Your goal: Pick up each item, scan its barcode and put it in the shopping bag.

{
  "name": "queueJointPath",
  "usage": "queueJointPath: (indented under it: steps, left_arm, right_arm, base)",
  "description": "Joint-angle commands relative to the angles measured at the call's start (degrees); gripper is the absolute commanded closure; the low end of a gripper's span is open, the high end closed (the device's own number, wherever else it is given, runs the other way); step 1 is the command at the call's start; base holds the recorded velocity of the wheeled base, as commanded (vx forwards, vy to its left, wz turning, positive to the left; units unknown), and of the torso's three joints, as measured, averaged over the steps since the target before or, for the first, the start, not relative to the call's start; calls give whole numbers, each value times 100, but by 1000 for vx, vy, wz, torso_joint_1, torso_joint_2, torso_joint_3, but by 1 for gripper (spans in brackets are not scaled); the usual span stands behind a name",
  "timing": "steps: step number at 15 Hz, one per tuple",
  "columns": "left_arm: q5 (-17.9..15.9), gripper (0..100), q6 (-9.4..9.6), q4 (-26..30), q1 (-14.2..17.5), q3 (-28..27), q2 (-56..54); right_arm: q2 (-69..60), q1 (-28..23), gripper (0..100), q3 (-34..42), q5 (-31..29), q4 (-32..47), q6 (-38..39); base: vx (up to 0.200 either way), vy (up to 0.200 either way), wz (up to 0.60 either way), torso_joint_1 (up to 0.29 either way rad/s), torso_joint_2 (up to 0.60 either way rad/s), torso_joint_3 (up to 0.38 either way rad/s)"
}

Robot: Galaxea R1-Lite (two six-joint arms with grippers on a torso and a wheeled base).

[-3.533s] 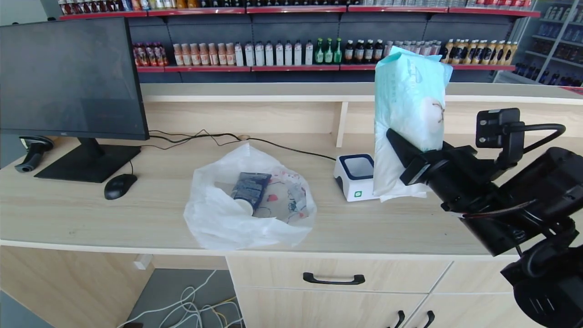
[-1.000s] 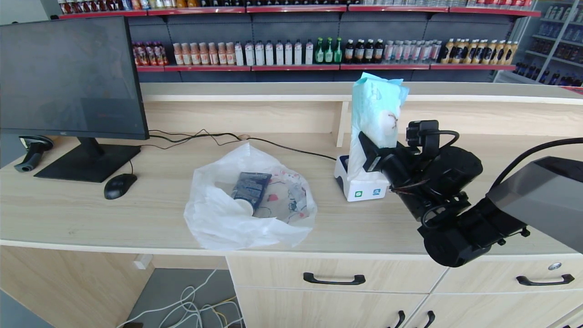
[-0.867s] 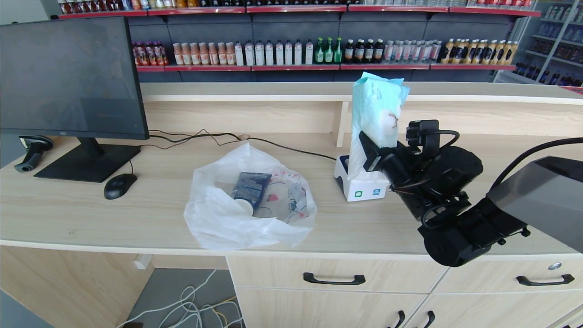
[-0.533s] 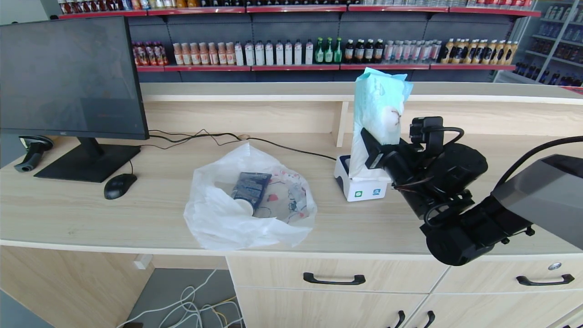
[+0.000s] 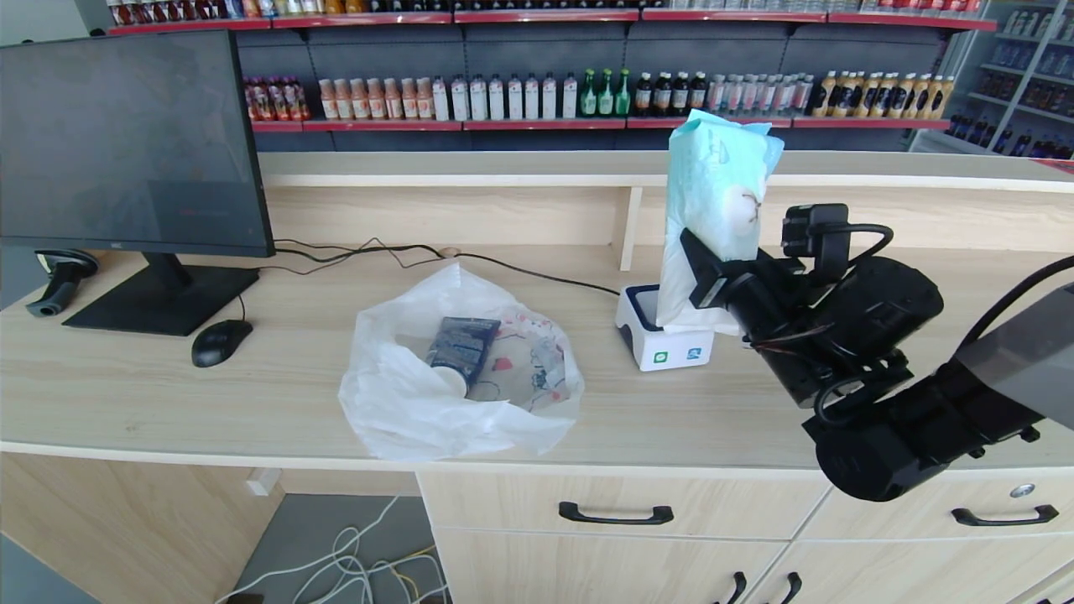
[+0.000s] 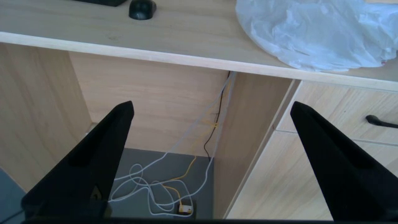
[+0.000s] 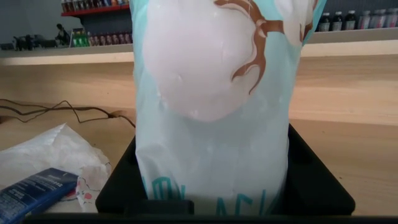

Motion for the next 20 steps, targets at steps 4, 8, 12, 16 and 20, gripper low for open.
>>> queueJointPath:
  steps: [4, 8, 12, 16, 20]
  left_arm:
    - [-5, 0, -1, -1, 1, 0, 0]
    - [3, 0, 7, -1, 1, 0, 0]
    - [3, 0, -1, -1, 1, 0, 0]
    - [3, 0, 7, -1, 1, 0, 0]
    - [3, 0, 7, 7, 1, 0, 0]
  right_arm:
    - [-845, 2, 100, 680, -30, -3, -34]
    - [-1425, 81, 100, 1224, -30, -3, -78]
    - [-1733, 134, 100, 1541, -30, -3, -122]
    - [-2032, 125, 100, 2015, 5, -3, -166]
    - [-2076, 55, 100, 2508, 31, -3, -122]
  base:
    - [0, 0, 0, 0, 0, 0]
    - [0, 0, 0, 0, 0, 0]
    - [0, 100, 0, 2, 0, 2]
    - [0, 200, 0, 5, 2, 0]
    - [0, 100, 0, -5, 1, 2]
